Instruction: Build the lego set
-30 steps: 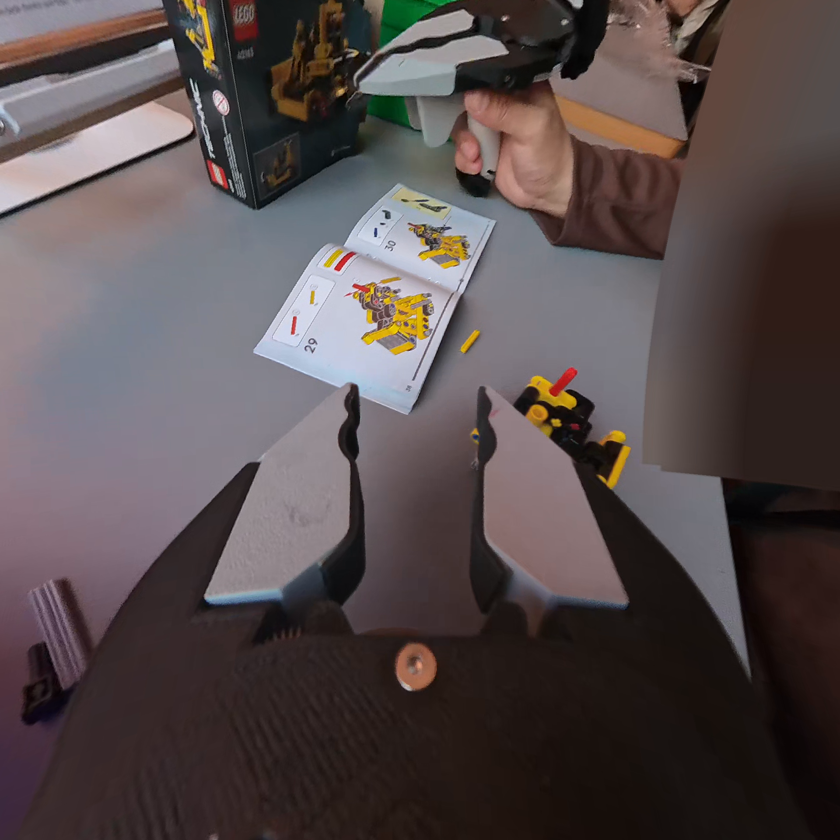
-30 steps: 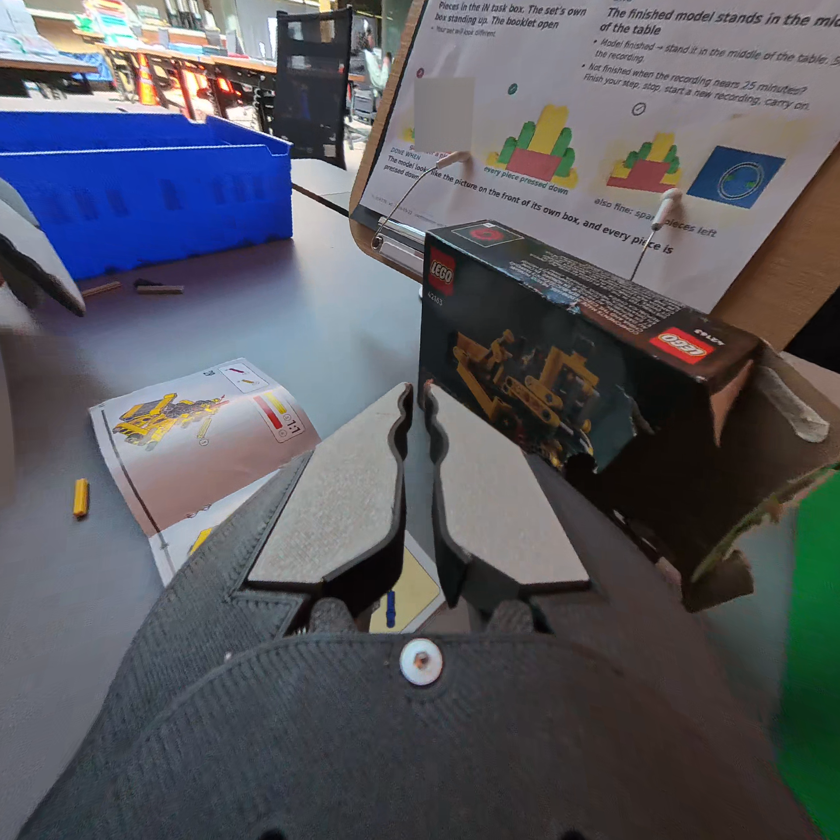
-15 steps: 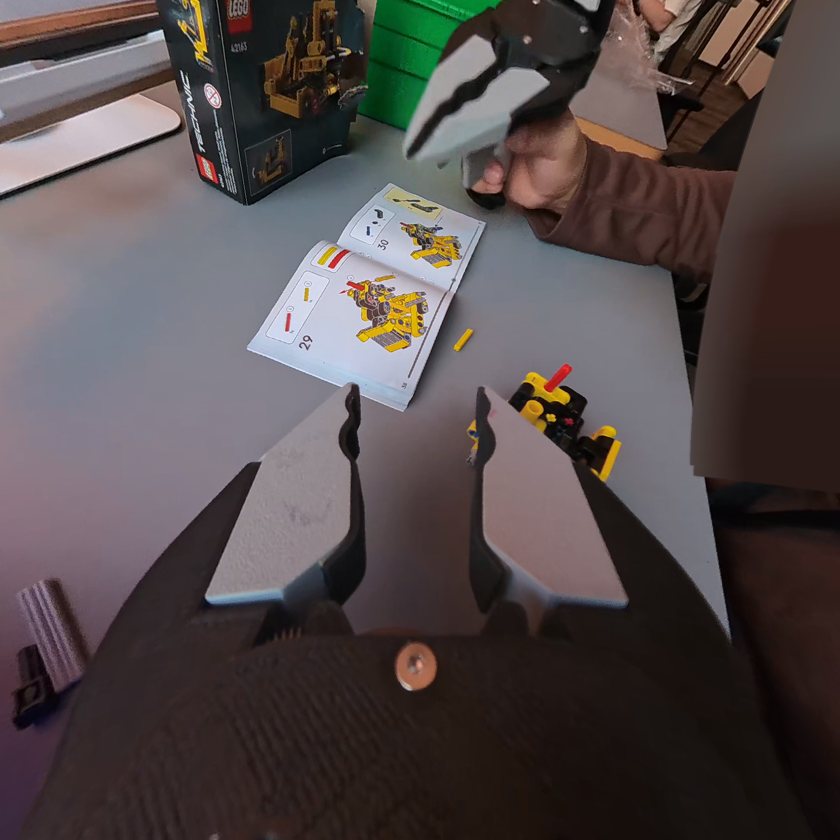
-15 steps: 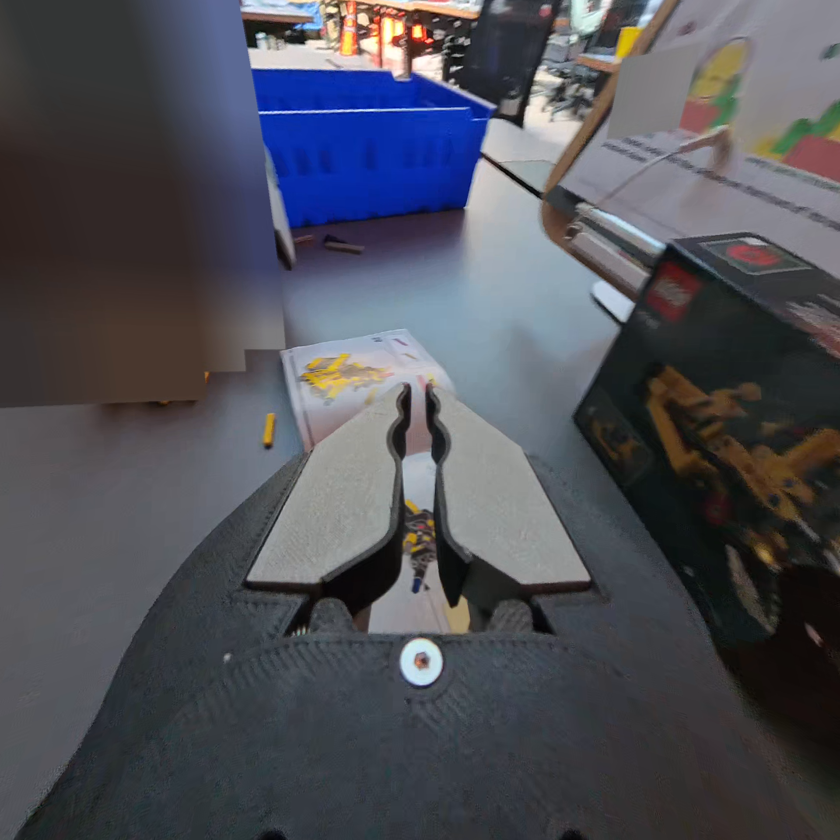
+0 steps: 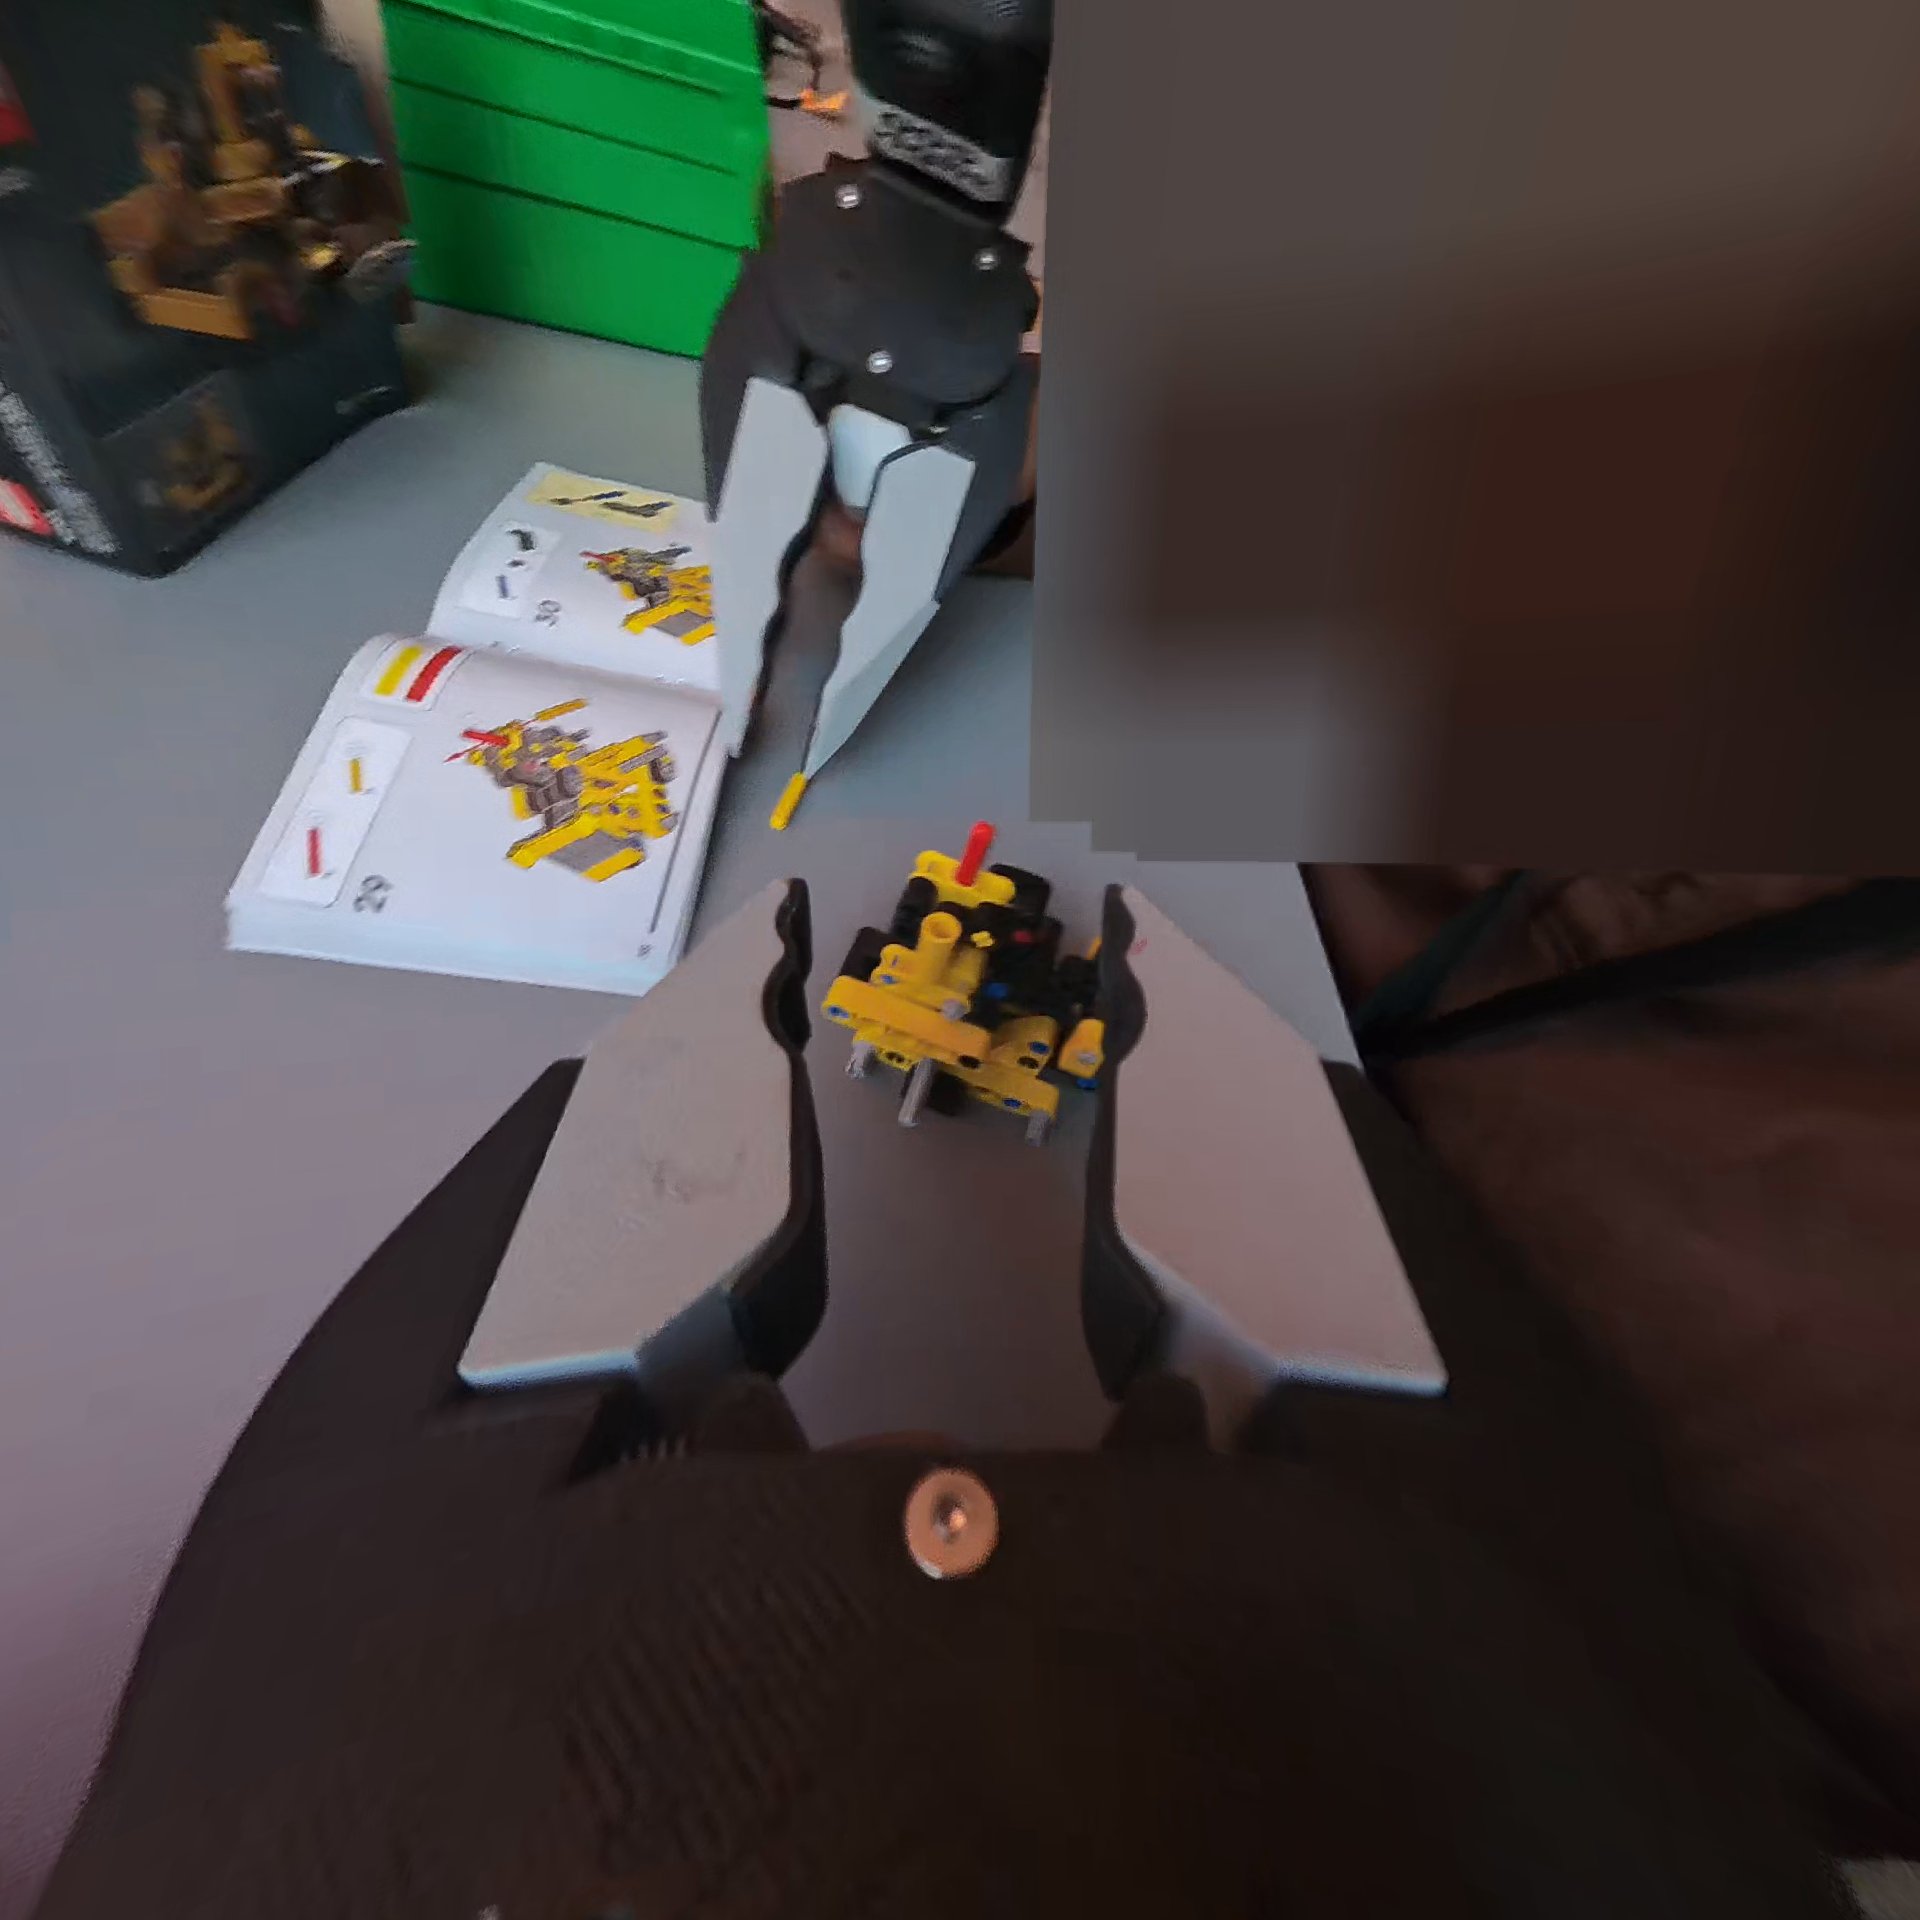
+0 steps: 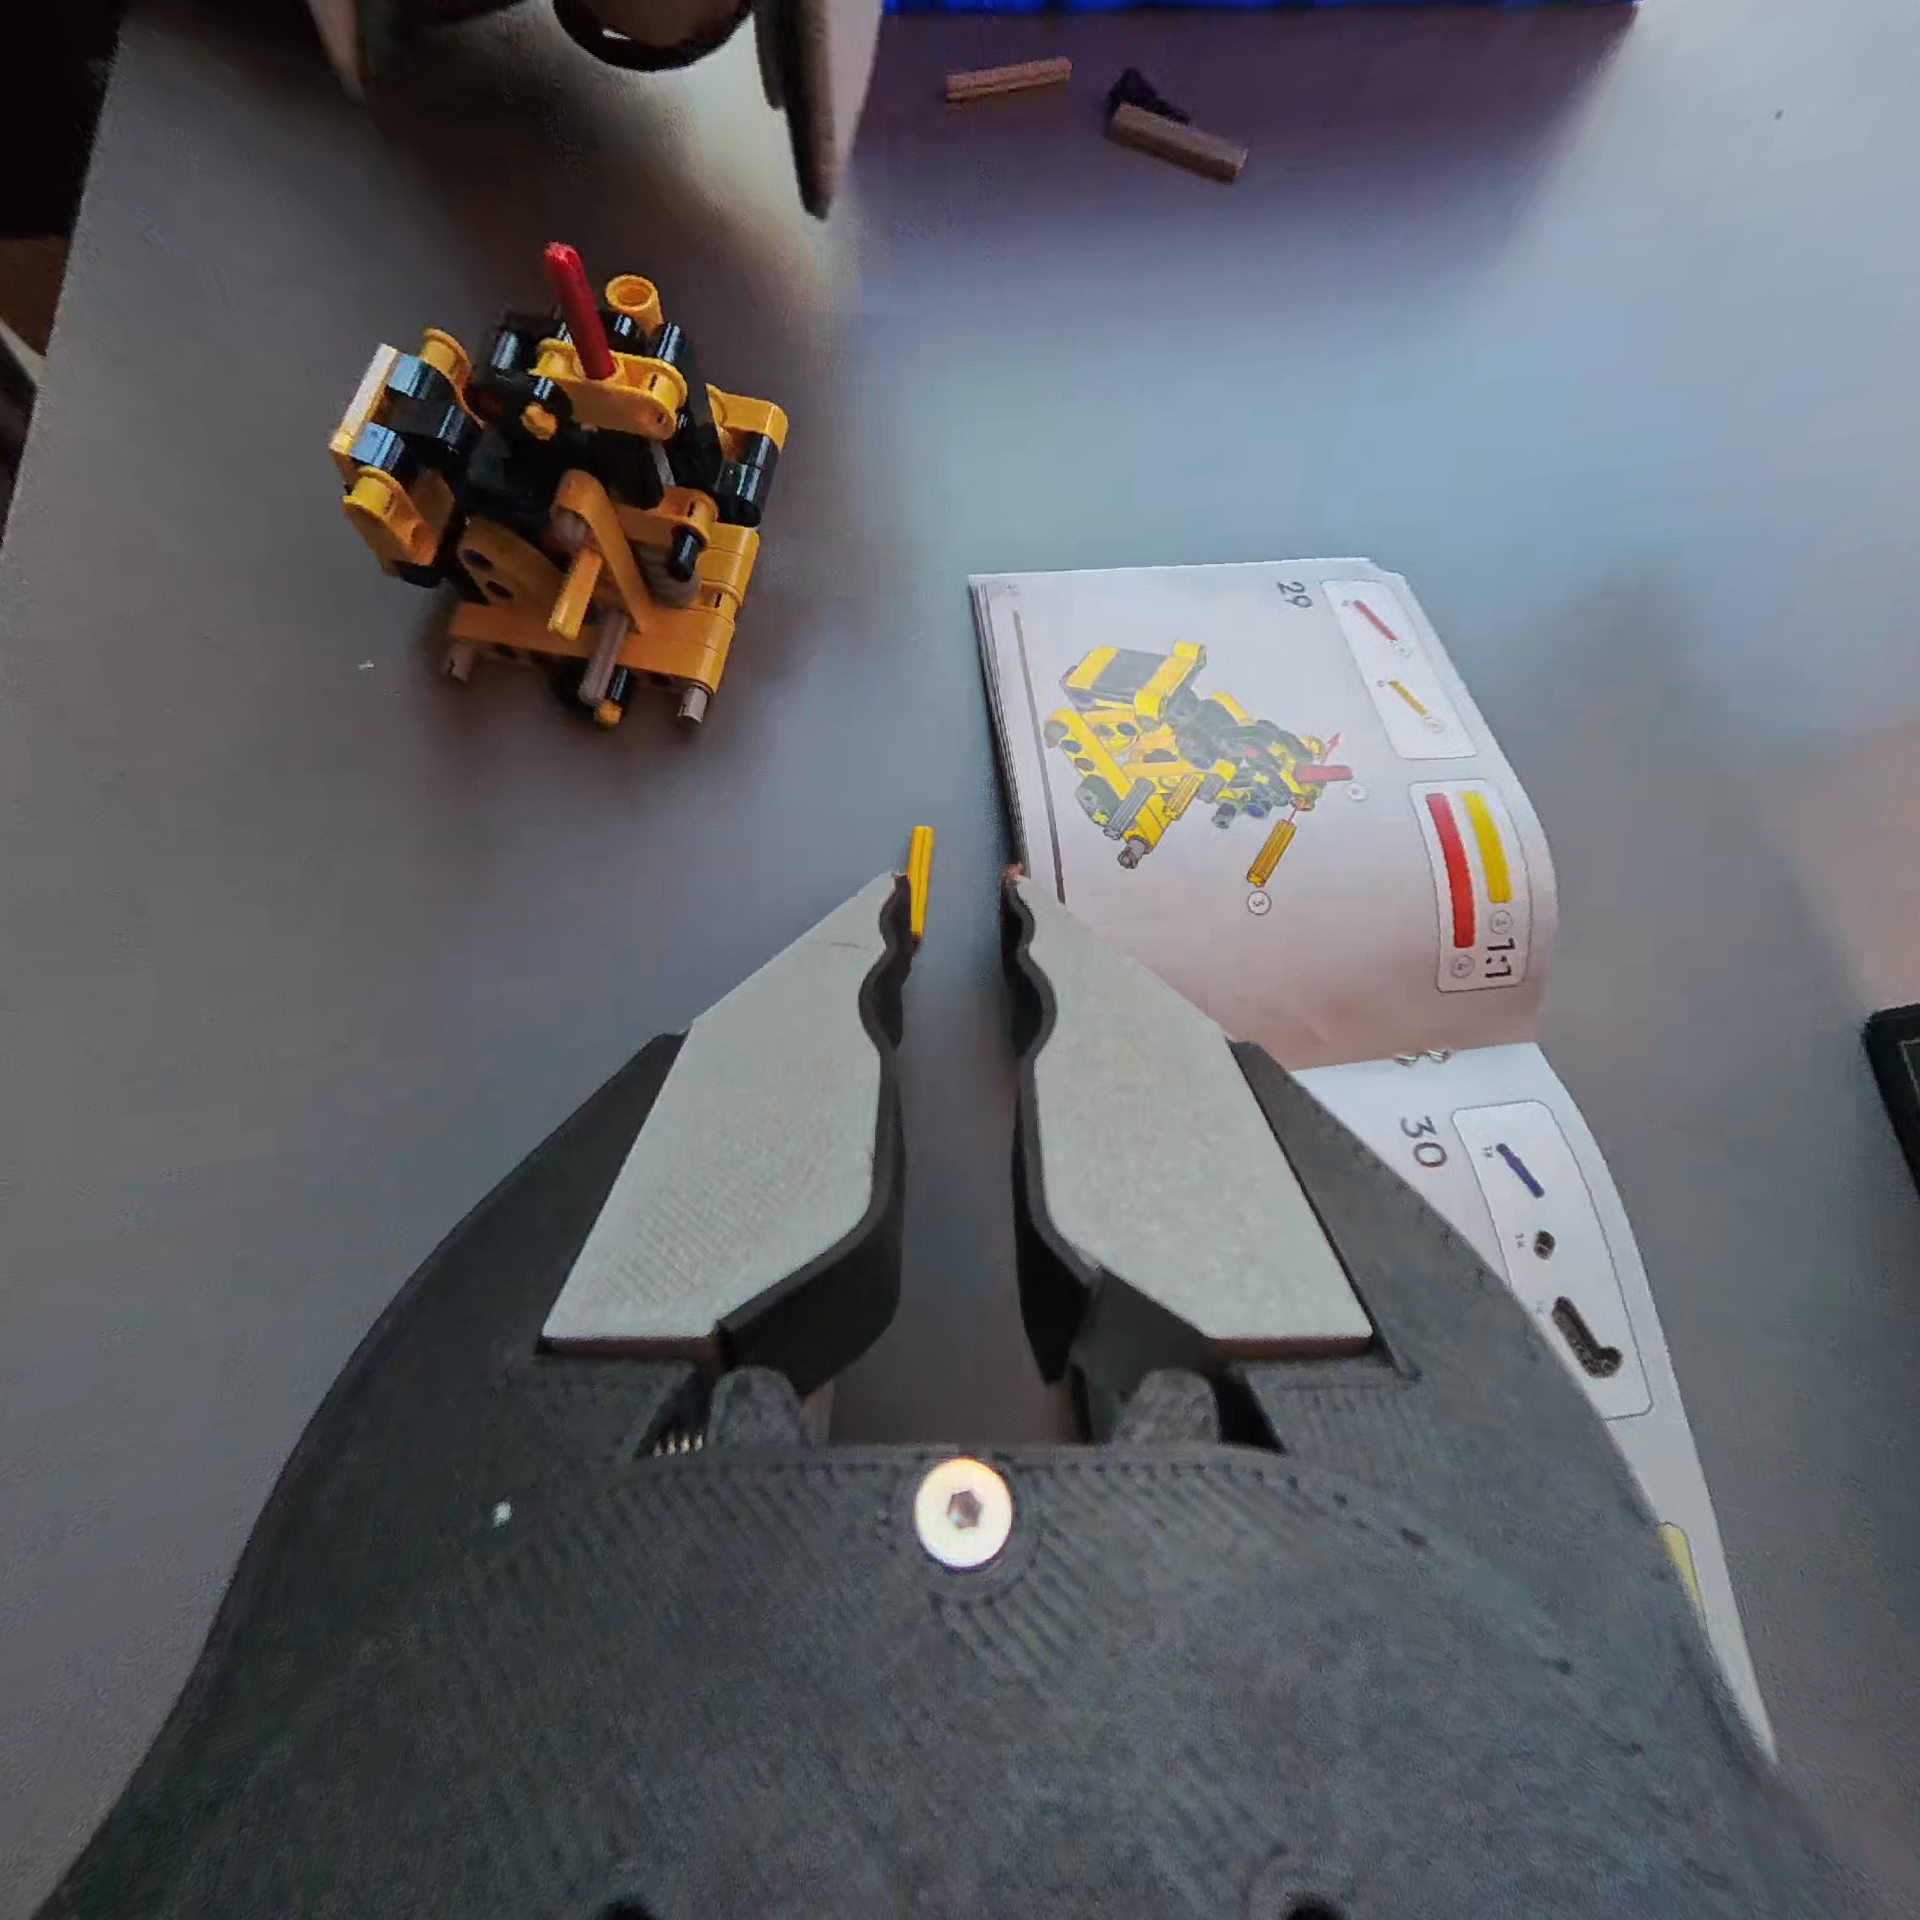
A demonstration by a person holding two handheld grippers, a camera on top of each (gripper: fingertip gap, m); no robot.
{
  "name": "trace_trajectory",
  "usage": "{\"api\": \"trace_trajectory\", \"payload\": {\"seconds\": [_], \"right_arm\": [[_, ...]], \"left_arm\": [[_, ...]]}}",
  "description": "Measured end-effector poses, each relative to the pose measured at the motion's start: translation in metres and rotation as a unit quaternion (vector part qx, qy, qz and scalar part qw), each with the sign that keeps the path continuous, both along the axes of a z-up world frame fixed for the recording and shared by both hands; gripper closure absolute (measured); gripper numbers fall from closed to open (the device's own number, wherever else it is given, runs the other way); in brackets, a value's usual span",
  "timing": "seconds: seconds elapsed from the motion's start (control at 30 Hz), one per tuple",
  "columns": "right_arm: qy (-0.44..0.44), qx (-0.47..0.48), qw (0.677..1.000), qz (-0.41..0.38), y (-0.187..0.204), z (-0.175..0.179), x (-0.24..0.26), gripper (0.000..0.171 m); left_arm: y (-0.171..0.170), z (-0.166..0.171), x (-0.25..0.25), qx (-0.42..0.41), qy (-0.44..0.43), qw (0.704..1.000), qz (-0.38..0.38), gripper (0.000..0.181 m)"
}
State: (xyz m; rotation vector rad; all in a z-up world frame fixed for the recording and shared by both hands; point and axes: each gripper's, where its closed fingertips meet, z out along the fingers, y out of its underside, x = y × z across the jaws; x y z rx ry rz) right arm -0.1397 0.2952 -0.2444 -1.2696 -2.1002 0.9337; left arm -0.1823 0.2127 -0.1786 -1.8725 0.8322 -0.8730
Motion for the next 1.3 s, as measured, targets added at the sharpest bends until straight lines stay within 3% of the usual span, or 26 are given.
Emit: {"api": "trace_trajectory", "payload": {"seconds": [0.23, 0.53, 0.67, 0.8, 1.03, 1.3], "right_arm": [[-0.014, -0.007, 1.0, 0.01, -0.009, -0.003, 0.0, 0.153], [-0.03, 0.001, 1.0, -0.009, -0.006, -0.009, -0.003, 0.168], [-0.035, -0.01, 0.999, -0.003, -0.006, -0.009, 0.001, 0.158], [-0.032, -0.002, 0.999, -0.007, -0.001, -0.009, 0.001, 0.17], [-0.036, -0.012, 0.999, -0.008, -0.001, -0.009, 0.001, 0.171], [-0.016, -0.091, 0.996, -0.004, -0.007, 0.008, -0.001, 0.171]], "left_arm": [[0.002, -0.024, 0.018, 0.022, 0.082, 0.996, -0.011, 0.123], [0.003, -0.032, 0.023, 0.015, 0.084, 0.996, -0.017, 0.148], [0.004, -0.032, 0.024, 0.014, 0.081, 0.997, -0.014, 0.148], [0.005, -0.032, 0.025, 0.015, 0.082, 0.996, -0.007, 0.148], [0.012, -0.033, 0.021, 0.014, 0.083, 0.996, 0.021, 0.148], [0.012, -0.033, 0.02, 0.016, 0.089, 0.996, 0.021, 0.148]]}}
